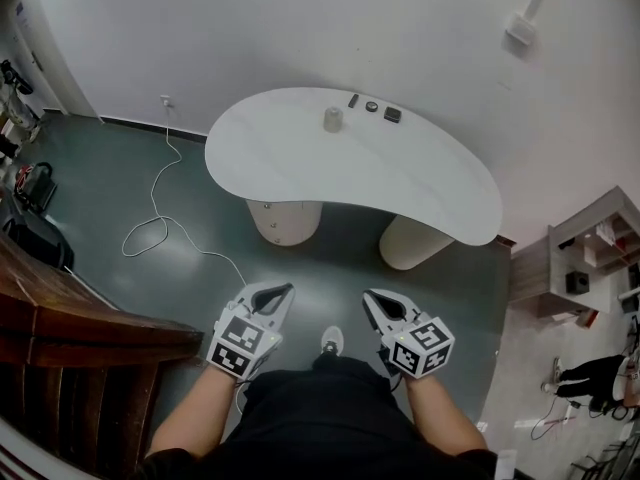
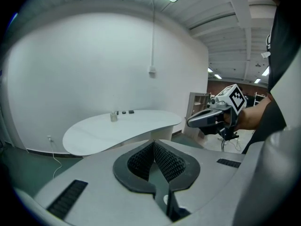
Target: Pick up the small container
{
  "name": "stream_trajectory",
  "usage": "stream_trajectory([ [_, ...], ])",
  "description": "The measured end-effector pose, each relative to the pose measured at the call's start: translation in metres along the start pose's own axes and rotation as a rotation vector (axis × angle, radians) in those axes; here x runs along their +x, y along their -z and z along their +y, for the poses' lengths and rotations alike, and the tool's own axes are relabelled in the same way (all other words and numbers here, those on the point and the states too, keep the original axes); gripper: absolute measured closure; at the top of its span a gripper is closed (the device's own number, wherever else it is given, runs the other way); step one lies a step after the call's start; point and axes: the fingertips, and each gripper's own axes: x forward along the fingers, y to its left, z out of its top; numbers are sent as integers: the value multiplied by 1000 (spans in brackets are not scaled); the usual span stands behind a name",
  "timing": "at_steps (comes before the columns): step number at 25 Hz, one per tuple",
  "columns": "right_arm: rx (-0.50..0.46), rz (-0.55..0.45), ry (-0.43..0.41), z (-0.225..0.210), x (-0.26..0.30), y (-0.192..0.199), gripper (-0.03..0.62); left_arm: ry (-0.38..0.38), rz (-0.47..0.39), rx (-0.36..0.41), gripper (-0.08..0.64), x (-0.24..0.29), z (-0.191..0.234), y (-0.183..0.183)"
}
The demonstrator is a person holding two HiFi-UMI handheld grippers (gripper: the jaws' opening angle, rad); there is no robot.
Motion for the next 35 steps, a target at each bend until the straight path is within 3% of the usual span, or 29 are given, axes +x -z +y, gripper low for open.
stream_trajectory([
  [10,-50,-5,-60,-81,28,-42,598,-78,12,-26,543,63,30,-41],
  [18,-30,10,-86,-127,40,-38,598,-78,39,-5,543,103,30,-58],
  [26,-9,34,-105,-140,54,-37,598,-81,71,-38,543,116,43,-55],
  [35,-14,38,-95,-151,87,-44,598,-53,48,-41,543,141,76,-58],
])
